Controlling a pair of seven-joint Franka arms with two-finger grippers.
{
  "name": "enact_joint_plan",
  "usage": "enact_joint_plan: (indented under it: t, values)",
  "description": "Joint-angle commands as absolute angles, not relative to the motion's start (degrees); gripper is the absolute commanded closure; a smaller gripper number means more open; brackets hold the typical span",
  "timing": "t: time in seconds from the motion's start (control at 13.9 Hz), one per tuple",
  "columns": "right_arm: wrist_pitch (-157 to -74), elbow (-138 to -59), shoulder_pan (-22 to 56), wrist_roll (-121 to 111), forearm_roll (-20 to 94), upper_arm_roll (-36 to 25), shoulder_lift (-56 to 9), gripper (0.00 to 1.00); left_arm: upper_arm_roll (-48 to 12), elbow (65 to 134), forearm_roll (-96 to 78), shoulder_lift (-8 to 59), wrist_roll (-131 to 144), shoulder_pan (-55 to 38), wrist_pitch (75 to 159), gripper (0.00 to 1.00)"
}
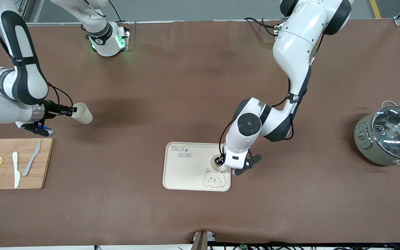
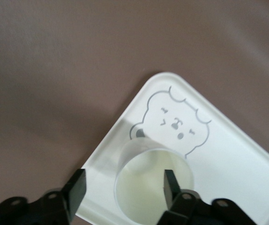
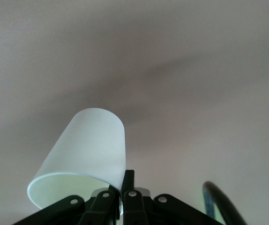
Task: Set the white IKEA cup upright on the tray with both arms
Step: 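Set the cup upright on the tray while the right gripper lifts its cup, then withdraw the left gripper while the right gripper carries its cup to the tray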
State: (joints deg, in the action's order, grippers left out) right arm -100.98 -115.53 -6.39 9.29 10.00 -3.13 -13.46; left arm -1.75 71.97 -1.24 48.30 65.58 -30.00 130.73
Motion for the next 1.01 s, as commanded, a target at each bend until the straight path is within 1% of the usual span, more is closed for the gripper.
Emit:
enact_joint_plan:
  t: [0.0,0.14,0.29,0.65,0.72,0.94]
  values:
    - [-96.43,-112.34,-3.87,21.23,10.63,-2.73,-13.62,1.0,1.31,72.6,0.09,43.17,65.31,-30.15,124.83,0.0]
    - [-94.67,-109.79,-1.59,27.39,10.72,-2.72,-14.58,1.0,2.98,72.6,0.09,39.83,60.59,-29.97,120.78,0.0]
    - [-94.66,-107.24,0.25,34.24,12.55,-2.72,-17.13,1.0,4.56,72.77,0.09,37.11,55.05,-28.92,117.79,0.0]
    - [-95.89,-102.49,8.16,49.64,25.02,-2.81,-22.32,1.0,4.66,72.95,0.09,31.3,44.93,-23.83,112.25,0.0]
    - [-97.11,-101.96,9.57,50.44,26.88,-2.81,-22.93,1.0,4.66,72.95,0.09,30.51,42.65,-22.6,111.28,0.0]
    - [-105.7,-101.43,14.4,56.32,31.45,-2.81,-24.87,1.0,4.66,73.04,0.09,28.92,35.7,-19.52,110.31,0.0]
